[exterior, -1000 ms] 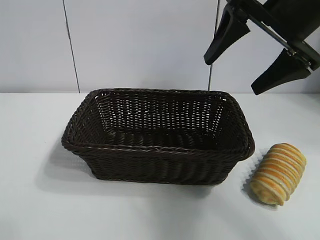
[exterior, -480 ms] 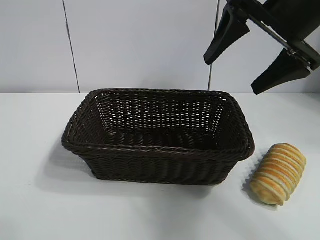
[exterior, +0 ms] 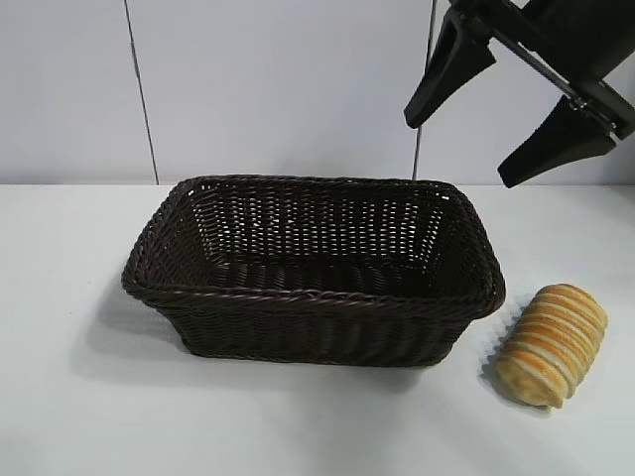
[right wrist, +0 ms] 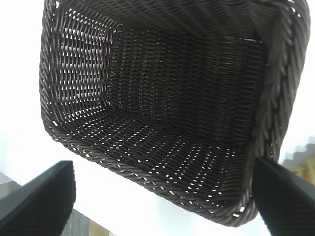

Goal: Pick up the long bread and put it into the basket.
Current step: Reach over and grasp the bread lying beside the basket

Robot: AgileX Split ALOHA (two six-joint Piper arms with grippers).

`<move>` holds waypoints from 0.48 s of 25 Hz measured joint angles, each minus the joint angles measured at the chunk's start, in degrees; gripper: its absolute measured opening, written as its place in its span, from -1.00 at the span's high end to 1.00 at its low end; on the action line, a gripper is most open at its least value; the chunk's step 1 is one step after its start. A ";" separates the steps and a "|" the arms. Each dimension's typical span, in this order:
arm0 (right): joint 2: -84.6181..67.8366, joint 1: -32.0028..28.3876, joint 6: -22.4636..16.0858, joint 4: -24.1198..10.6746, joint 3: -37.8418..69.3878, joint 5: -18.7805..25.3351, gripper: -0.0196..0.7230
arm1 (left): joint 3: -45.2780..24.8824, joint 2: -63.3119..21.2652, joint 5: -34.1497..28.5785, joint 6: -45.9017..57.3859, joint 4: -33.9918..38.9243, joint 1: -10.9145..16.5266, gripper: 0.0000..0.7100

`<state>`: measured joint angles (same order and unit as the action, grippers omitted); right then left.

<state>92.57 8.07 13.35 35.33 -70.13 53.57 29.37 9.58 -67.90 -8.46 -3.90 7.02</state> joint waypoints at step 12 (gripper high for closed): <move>-1.56 0.00 0.00 -0.69 0.00 -1.02 -0.92 | -1.58 0.00 3.22 0.00 0.00 0.00 -0.93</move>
<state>91.01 8.07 13.35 34.63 -70.13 52.56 27.79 9.58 -64.67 -8.46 -3.90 7.02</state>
